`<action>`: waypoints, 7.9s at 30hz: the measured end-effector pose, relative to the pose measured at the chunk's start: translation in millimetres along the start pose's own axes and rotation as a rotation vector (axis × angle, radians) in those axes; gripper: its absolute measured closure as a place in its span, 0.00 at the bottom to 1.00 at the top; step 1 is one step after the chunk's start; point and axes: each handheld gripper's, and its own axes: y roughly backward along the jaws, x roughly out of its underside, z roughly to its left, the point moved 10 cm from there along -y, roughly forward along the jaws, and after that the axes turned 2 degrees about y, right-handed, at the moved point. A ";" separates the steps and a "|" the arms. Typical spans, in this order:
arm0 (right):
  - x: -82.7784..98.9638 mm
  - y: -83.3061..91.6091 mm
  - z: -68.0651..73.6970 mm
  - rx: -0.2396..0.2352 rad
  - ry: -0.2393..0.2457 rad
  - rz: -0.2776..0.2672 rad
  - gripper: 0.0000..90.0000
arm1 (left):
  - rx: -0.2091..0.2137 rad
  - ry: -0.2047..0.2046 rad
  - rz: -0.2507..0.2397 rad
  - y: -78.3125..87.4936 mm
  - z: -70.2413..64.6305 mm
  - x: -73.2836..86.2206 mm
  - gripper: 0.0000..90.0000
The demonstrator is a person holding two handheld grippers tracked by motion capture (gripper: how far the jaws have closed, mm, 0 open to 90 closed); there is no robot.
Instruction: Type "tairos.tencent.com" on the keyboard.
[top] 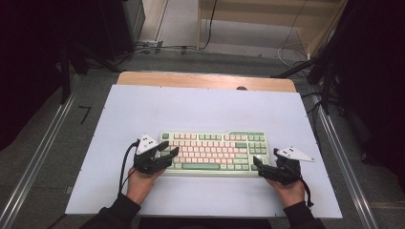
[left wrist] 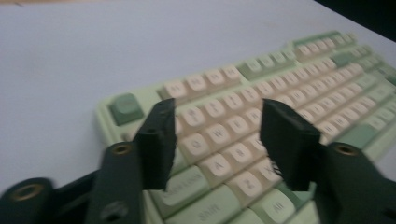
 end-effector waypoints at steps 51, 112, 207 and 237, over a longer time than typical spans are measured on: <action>-39.5 -59.7 113.4 -0.219 0.163 0.016 0.97 | -0.190 0.067 -0.069 9.6 33.4 -4.6 0.34; -57.8 -64.5 111.4 -0.239 0.088 -0.001 0.21 | -0.162 0.050 -0.055 5.9 27.2 -2.9 0.34; -33.0 -37.9 66.1 -0.173 0.038 -0.029 0.22 | 0.051 0.016 0.032 -32.6 -29.6 -17.0 0.65; -34.4 -38.5 73.1 -0.170 0.054 -0.033 0.36 | -0.101 0.094 -0.020 -3.9 21.1 -11.2 0.34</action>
